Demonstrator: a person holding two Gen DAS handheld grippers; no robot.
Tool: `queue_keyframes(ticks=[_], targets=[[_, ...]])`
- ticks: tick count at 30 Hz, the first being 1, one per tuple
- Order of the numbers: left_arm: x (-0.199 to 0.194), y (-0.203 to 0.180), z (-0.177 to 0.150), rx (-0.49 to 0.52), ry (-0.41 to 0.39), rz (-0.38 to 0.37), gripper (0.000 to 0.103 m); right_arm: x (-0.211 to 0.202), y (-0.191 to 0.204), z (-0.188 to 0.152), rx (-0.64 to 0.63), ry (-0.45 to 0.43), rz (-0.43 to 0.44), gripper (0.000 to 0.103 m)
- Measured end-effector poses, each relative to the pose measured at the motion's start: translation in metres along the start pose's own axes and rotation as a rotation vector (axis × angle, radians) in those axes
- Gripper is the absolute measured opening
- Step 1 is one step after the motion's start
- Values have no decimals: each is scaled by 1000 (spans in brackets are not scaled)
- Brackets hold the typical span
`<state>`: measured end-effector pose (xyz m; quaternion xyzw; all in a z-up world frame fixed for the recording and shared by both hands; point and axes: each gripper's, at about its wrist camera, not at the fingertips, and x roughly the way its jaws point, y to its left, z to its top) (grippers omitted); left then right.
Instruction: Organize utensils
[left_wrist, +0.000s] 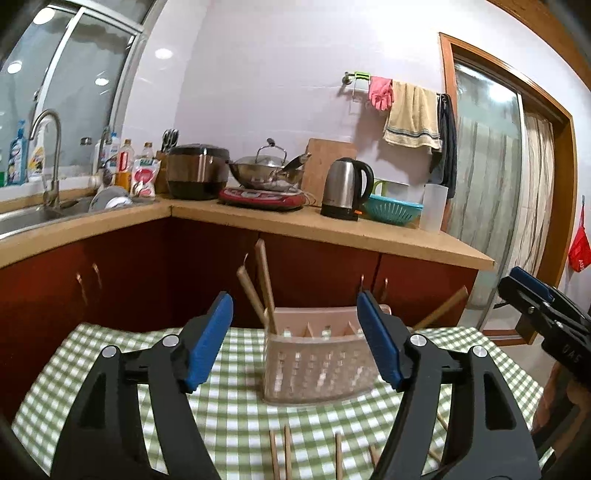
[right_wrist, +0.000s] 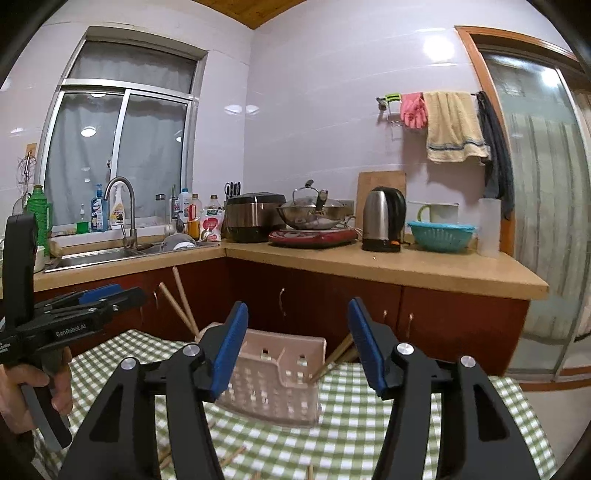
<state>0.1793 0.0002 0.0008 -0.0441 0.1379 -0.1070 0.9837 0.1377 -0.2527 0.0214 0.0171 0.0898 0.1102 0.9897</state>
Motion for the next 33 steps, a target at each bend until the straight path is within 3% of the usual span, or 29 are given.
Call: queue_keyframes(ticks=[13,25,33], targets=[[-45,13,-84,-44,145,71,68,-52,-5,-85,25,145,-57,55],[-68,16,-151,-47,270,117,66,-76,0,-166,31,312,-25,35],[-73,12,-182,-20,330,119,61,-78,1,-193,39,373,-32,27]])
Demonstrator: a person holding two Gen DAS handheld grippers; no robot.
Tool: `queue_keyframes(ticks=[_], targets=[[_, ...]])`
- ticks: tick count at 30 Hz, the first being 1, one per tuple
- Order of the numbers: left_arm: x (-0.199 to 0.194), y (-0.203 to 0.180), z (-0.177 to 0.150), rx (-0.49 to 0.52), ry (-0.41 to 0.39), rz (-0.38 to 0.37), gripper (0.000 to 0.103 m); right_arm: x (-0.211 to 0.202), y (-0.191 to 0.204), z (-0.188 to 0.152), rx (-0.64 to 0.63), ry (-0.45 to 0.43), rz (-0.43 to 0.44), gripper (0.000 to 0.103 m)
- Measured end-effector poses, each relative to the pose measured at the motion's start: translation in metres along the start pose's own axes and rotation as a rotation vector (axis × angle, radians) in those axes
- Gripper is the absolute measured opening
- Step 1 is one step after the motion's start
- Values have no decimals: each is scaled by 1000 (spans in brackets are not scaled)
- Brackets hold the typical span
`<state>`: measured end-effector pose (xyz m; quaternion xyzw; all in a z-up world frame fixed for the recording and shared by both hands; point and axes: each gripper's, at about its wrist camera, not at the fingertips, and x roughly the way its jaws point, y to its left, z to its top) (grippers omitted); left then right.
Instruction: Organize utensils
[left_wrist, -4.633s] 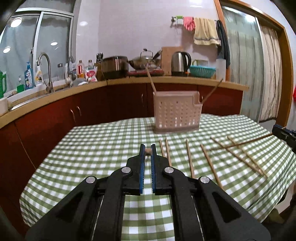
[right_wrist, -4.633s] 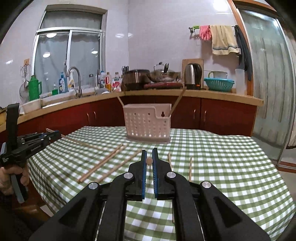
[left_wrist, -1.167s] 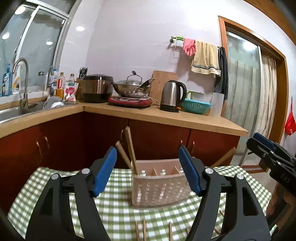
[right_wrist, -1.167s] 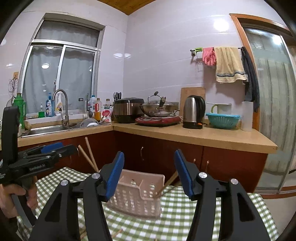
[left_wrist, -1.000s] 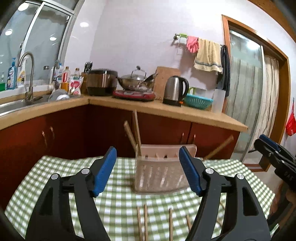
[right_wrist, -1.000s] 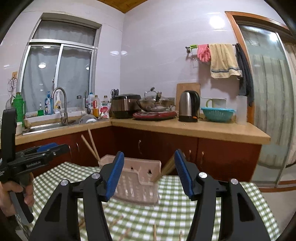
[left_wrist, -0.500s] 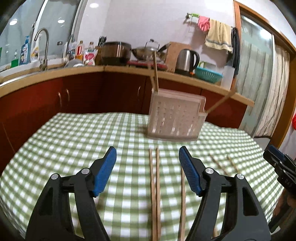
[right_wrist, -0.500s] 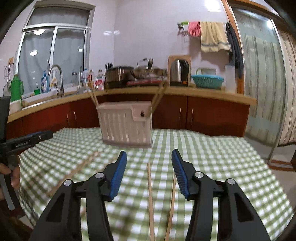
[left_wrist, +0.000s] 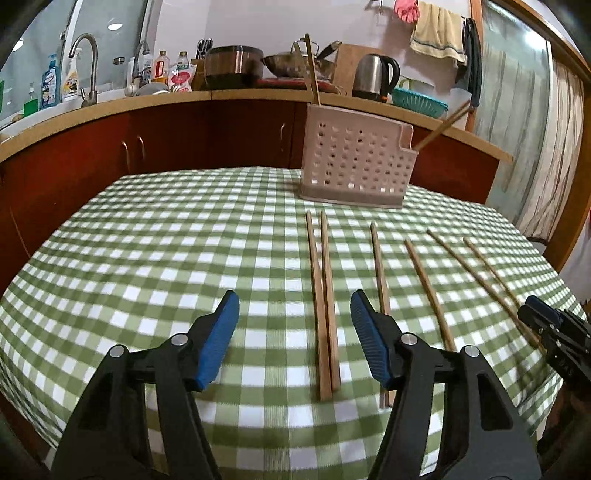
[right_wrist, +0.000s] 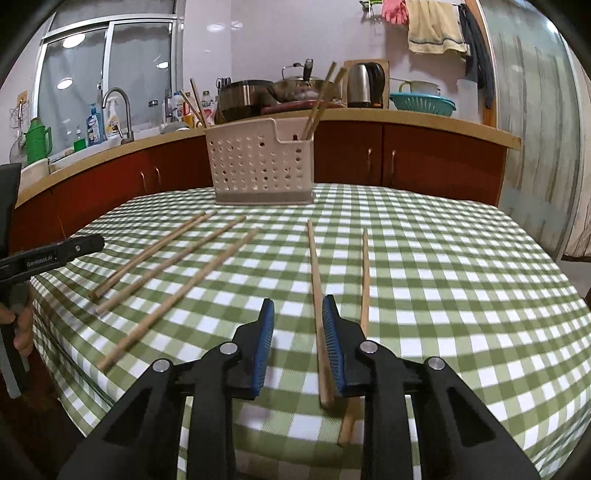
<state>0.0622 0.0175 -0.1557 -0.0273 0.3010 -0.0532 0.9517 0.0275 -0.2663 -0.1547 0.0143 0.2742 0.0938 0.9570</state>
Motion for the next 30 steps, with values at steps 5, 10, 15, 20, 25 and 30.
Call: queue_keyframes(ticks=[5,10,15,20,25,30], targets=[[3,-1,-9,-6,27,-5,60,3,-9,-8,19,22,-12,23],[6,-2,-14,-6,45,-7,58,4,-12,-15,28,41,-19,22],[11,-1,-19,-6,73,0,52,5,-13,-17,29,51,-15,18],[15,2,-21,-19,90,2,51,6,-13,-17,30,55,-13,18],[18,-1,-21,-3,93,-6,51,7,-11,-16,24,57,-10,17],[19,-3,-20,23,85,-1,45,7,-10,-16,24,58,-10,17]])
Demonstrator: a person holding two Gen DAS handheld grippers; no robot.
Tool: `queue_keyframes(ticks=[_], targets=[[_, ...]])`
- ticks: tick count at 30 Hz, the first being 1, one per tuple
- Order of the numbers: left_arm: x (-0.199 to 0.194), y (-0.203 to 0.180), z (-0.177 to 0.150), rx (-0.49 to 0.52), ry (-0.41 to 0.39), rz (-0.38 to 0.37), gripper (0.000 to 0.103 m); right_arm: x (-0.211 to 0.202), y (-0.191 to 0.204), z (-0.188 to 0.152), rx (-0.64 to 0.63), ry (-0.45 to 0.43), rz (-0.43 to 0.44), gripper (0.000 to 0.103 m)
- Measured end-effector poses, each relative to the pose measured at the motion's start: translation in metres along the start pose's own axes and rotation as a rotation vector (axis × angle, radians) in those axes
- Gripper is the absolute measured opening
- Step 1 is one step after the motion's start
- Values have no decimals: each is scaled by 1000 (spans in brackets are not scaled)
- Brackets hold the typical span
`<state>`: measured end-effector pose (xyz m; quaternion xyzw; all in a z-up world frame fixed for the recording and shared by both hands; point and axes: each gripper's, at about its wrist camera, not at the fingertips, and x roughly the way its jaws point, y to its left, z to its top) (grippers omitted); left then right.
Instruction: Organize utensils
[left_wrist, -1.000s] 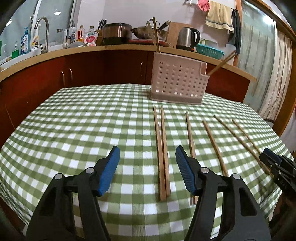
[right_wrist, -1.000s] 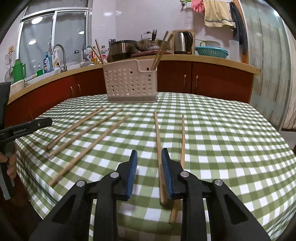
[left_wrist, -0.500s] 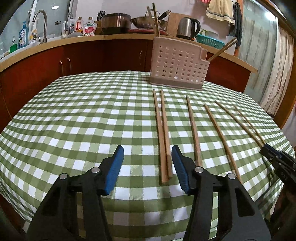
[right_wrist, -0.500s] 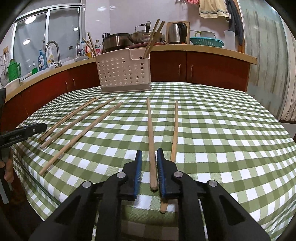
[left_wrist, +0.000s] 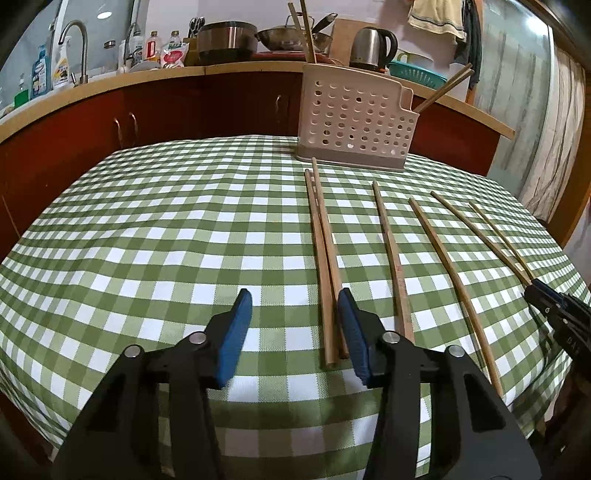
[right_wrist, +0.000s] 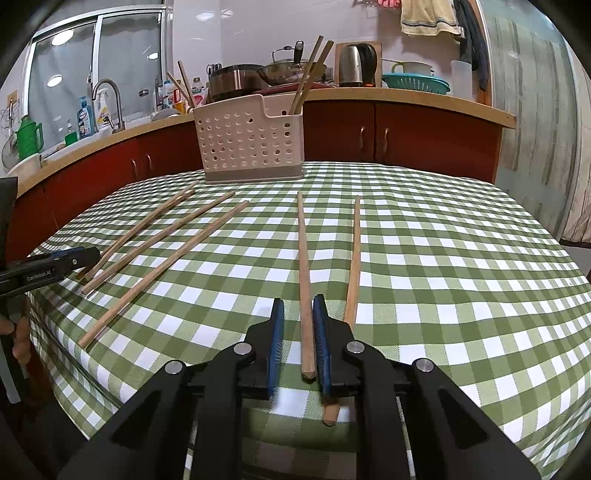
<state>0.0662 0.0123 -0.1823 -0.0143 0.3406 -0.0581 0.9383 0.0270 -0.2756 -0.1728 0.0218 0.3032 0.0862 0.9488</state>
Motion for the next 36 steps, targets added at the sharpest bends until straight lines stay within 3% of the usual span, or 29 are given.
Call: queue_keyframes(ticks=[3,9,14,19,21,36], targets=[[3,8,-1,-6,13,29,39,1,0,1,5,-1,0,16],[0,2,-4,39,16,19,38,2,1,0,3,-1,2,16],[-2,6,-5,42,14,3,19,2,1,-1,8,-3,4,16],[-4,1,-8,82,10,-11,7,1,-1,-3,17,-6,12,16],[-5,1,-8,85,9,-12,6,0,-2,-2,18,-3,19,7],[-52,-2,12,115,-153,12,6,-40,4,27,11,-124,20,7]])
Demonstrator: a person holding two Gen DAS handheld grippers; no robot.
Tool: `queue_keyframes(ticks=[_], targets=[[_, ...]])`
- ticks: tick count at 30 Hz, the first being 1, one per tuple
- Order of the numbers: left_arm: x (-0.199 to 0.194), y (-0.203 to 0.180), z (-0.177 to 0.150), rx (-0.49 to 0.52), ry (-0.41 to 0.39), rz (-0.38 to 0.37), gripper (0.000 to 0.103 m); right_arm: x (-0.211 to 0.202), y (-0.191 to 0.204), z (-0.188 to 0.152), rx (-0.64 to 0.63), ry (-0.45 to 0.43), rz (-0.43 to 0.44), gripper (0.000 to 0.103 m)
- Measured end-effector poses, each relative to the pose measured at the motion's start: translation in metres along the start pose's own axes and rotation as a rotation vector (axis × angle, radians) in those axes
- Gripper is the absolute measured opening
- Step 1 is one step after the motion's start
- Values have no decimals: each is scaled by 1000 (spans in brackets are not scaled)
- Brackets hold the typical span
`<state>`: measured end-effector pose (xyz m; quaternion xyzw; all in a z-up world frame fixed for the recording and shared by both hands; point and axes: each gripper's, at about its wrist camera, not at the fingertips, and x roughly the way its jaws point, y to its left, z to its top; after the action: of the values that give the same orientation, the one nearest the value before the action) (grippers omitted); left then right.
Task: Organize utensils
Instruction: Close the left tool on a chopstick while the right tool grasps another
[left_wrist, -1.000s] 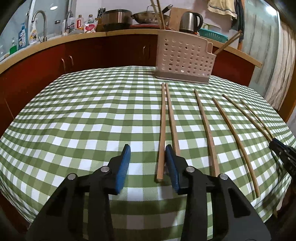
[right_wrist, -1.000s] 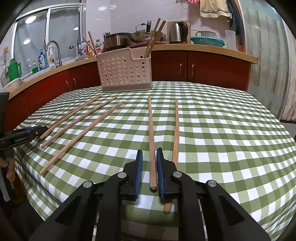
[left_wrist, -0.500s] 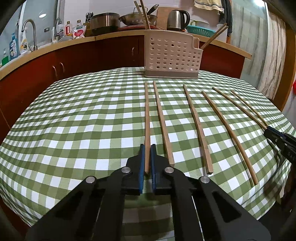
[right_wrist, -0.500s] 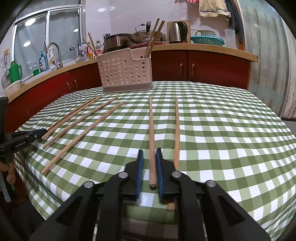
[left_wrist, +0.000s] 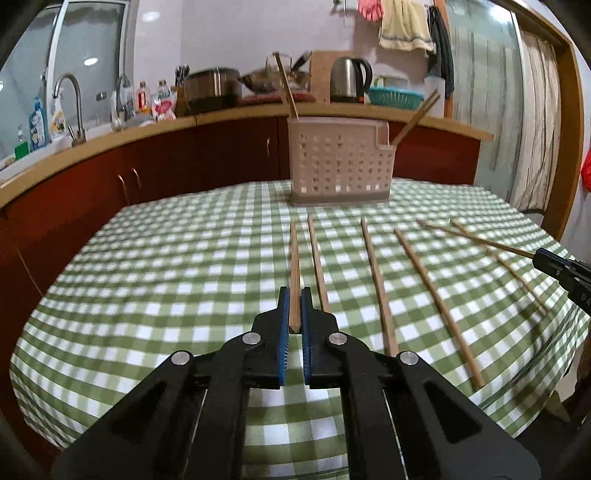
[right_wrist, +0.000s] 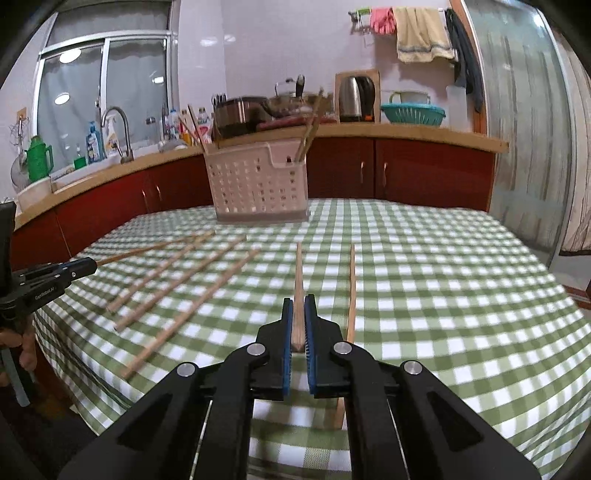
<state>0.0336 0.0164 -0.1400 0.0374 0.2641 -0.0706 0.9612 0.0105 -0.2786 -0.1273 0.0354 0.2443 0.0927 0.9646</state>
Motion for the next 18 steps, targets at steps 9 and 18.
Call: queue_keyframes(ticks=[9,18], targets=[[-34,6,33,-18,-113,6,6,-29,10,29,-23,-87,2,7],[-64,12,63,-34,-196,3,6,-52,14,55,-11,-147,17,7]])
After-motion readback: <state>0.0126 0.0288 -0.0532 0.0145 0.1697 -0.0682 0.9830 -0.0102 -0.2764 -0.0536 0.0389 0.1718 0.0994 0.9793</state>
